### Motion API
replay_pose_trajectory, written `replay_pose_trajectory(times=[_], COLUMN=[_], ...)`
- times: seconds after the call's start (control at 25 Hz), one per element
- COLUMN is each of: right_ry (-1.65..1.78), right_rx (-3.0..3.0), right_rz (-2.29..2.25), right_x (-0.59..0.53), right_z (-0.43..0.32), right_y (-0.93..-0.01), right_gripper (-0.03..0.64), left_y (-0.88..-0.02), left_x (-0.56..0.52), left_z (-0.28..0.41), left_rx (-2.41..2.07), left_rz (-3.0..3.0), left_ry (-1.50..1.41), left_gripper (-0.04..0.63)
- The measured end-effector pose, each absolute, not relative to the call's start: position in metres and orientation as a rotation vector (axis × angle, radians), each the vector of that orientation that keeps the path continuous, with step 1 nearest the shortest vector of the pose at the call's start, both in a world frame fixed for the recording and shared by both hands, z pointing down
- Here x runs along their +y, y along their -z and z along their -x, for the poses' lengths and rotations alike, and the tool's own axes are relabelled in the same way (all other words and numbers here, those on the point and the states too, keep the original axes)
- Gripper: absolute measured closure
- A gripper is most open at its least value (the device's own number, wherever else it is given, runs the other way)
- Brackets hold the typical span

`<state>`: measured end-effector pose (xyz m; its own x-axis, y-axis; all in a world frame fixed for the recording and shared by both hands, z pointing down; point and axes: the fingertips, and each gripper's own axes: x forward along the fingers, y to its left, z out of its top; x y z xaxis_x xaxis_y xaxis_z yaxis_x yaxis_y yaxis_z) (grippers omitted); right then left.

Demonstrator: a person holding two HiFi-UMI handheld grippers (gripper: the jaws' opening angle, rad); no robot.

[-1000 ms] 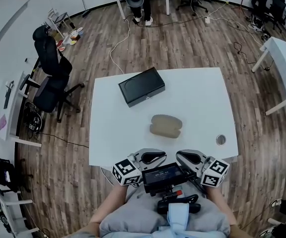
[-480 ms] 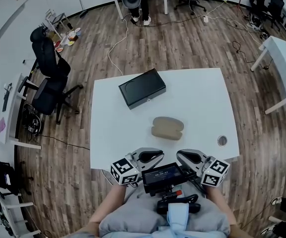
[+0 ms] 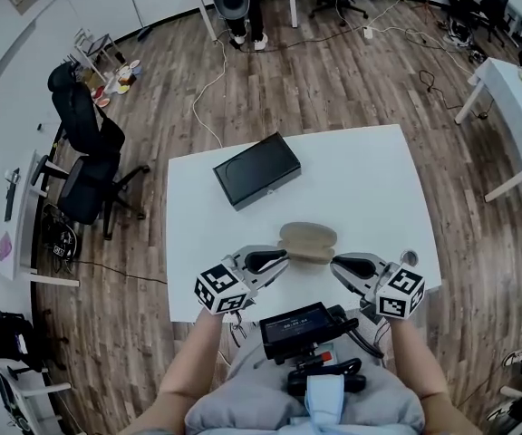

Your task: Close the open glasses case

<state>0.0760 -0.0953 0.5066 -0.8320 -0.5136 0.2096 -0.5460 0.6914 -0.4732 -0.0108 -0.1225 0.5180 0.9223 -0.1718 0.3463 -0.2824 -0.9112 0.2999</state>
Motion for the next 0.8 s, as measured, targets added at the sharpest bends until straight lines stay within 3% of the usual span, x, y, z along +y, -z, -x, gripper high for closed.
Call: replay_pose_trajectory(times=[0.8], right_ry=[-0.92], right_rx=[-2.466], right_rz=[-0.814], right_x=[-0.212], right_z=[-0.103], right_y=[-0.608], right_gripper=[0.572], left_y=[-0.615], left_x=[-0.238], left_z=[-0.003], left_rx=[-0.279], left_rz=[-2.54], left_ry=[-0.952], left_gripper=[0.476])
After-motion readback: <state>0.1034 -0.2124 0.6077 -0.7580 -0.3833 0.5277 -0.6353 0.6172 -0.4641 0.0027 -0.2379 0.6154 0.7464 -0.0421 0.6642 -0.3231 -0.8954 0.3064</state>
